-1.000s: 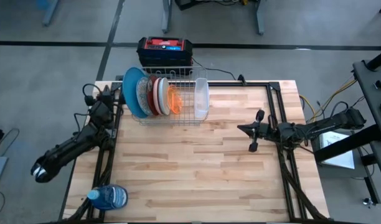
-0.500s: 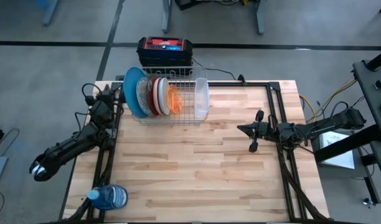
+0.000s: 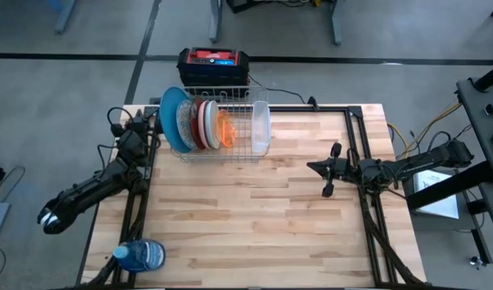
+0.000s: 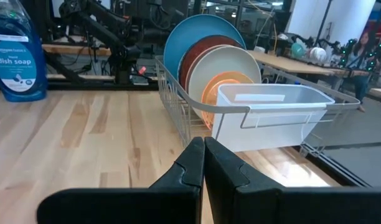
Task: Sort dishes
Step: Return to Home Position
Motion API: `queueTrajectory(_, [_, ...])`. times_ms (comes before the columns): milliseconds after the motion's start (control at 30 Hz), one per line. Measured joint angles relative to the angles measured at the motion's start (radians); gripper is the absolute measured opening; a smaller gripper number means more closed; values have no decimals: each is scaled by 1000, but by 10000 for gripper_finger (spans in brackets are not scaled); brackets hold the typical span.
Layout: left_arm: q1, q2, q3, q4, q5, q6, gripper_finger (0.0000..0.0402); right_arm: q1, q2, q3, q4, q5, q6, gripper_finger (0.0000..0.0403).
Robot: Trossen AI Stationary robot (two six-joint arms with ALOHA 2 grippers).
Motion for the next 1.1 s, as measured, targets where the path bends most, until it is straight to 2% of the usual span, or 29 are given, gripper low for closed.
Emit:
queueTrajectory(233, [0, 3, 0, 0, 0, 0, 0, 0, 0, 0, 0, 0, 0, 2])
queueTrajectory(333, [0, 5, 0, 0, 0, 0, 0, 0, 0, 0, 0, 0, -63, 2])
queueTrajectory(467, [0, 10, 0, -1, 0, 0, 0, 9, -5, 0, 12, -19, -71, 2])
queueTrajectory(533, [0, 12, 0, -1, 0, 0, 0, 7, -18, 0, 7, -82, -93, 2])
queueTrajectory(700, [0, 15, 0, -1, 0, 0, 0, -17, -86, 0, -21, -383, -236, 2])
queueTrajectory(767, [0, 15, 0, -1, 0, 0, 0, -46, -142, 0, -72, -422, -244, 2])
queueTrajectory(967, [0, 15, 0, -1, 0, 0, 0, -148, -352, 0, -303, -446, -202, 2])
queueTrajectory(1100, [0, 15, 0, -1, 0, 0, 0, -169, -452, -2, -423, -566, -267, 2])
